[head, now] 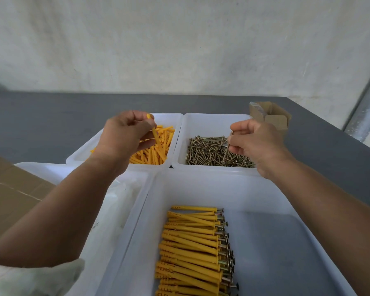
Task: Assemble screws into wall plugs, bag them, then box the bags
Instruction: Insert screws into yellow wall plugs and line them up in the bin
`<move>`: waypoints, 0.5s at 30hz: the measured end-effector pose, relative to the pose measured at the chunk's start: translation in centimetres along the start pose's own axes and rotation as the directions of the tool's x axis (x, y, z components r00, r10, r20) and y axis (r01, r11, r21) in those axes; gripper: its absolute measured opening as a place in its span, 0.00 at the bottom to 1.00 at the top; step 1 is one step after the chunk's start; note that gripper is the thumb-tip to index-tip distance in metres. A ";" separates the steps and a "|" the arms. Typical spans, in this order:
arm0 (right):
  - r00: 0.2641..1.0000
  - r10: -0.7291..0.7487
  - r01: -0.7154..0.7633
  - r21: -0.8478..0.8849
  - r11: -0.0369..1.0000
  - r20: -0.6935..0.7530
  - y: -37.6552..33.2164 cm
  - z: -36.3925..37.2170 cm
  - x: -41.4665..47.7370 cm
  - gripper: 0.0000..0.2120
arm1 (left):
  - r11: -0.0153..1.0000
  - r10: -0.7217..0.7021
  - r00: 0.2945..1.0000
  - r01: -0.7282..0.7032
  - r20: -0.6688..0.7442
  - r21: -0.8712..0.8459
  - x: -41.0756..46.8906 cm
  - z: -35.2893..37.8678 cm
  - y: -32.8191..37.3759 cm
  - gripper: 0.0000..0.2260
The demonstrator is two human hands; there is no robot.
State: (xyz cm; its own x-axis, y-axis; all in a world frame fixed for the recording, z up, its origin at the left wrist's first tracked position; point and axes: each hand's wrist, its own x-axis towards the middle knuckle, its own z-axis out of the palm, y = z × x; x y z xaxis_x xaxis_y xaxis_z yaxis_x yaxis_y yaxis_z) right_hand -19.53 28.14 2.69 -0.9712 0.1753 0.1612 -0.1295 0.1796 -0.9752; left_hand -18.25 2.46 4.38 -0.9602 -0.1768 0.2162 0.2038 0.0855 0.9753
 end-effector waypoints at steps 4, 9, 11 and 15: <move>0.997 0.024 -0.023 -0.007 1.000 0.080 -0.5 0.5 -0.3 0.12 | 0.933 -0.186 0.982 0.191 0.047 -0.306 -0.1 0.4 0.3 0.04; 0.972 0.035 -0.022 -0.058 0.998 0.231 -1.2 0.9 -1.2 0.10 | 0.839 -0.337 0.940 0.323 0.048 -0.438 -0.5 1.0 0.3 0.04; 0.954 0.033 0.003 -0.119 0.993 0.297 -1.5 0.9 -1.6 0.10 | 0.816 -0.368 0.928 0.350 0.053 -0.460 -0.6 1.2 0.3 0.03; 0.897 0.032 0.031 -0.136 0.990 0.440 -1.8 0.9 -2.4 0.09 | 0.791 -0.408 0.911 0.386 0.060 -0.474 -0.7 1.3 0.3 0.03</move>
State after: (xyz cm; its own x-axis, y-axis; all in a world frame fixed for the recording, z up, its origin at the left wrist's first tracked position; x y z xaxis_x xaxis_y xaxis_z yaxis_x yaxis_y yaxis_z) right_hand -17.20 26.50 3.94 -0.9637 -0.2629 0.0464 -0.1312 0.3154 -0.9398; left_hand -17.80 3.91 4.42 -0.9693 -0.1375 -0.2038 -0.1184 -0.4656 0.8770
